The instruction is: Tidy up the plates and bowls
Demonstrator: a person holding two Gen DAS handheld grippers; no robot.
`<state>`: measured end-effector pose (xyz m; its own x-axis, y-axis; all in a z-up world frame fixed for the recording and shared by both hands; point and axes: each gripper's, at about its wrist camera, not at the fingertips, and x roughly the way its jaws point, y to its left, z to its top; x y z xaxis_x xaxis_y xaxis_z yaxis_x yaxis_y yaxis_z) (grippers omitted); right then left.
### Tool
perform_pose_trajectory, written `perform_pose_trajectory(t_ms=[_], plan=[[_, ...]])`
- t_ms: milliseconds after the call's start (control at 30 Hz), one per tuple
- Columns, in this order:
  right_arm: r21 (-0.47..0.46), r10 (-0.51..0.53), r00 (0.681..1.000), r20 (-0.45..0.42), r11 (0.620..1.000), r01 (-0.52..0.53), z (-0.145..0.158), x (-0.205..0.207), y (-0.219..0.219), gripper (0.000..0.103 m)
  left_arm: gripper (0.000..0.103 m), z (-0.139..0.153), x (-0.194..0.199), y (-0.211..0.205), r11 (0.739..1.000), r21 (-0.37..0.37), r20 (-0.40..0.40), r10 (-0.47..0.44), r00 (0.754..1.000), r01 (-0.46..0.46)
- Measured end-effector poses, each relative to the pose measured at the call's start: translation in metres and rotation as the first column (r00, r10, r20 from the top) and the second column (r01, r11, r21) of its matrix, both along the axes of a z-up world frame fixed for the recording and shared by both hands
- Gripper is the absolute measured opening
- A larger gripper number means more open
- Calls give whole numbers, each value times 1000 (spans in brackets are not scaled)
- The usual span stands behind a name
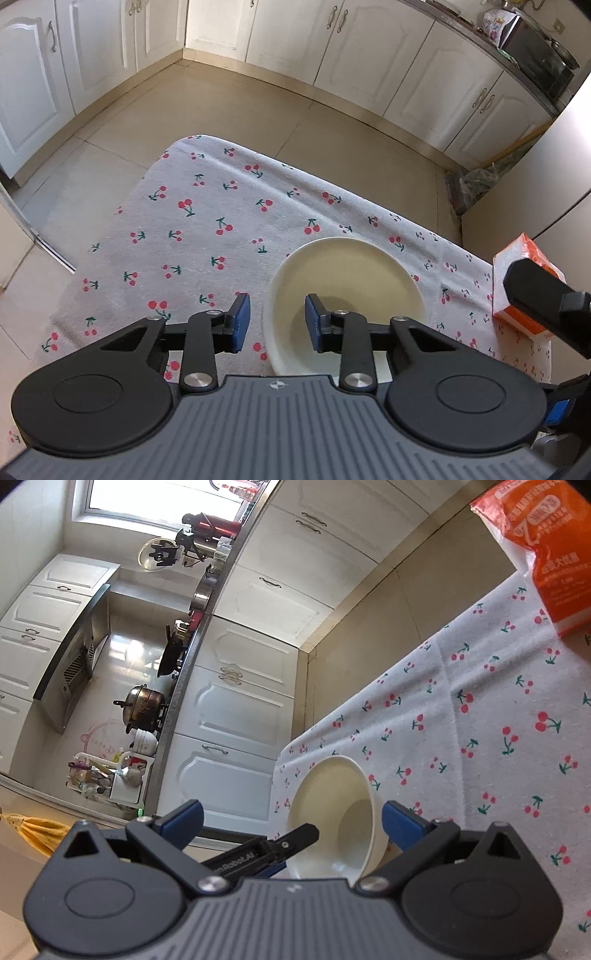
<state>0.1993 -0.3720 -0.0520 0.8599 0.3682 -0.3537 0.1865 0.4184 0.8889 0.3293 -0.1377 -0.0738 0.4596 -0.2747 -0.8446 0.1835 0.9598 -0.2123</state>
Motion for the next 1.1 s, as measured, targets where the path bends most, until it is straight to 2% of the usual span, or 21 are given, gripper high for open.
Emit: perform_pose_trajectory(t_ms=[400,567,767,1100], plan=[[10,25,1000,7,1000,-25,-2,3,1,103,31,-8,12,0,1000,-20,-6,-14,1000,14],[16,8,1000,-23,1000,-7,-7,10,0,103,23,-11,14,1,1000,-19,-20,-4,1000,4],[39,19,1000,-6,999,-19,-9,7,1,103,14,-13,12,-1,1000,-15,-14,-15,1000,15],[28,15,1000,23,999,-15,1,-4,-1,103,10,-3,6,0,999,-28,7,-23,1000,23]])
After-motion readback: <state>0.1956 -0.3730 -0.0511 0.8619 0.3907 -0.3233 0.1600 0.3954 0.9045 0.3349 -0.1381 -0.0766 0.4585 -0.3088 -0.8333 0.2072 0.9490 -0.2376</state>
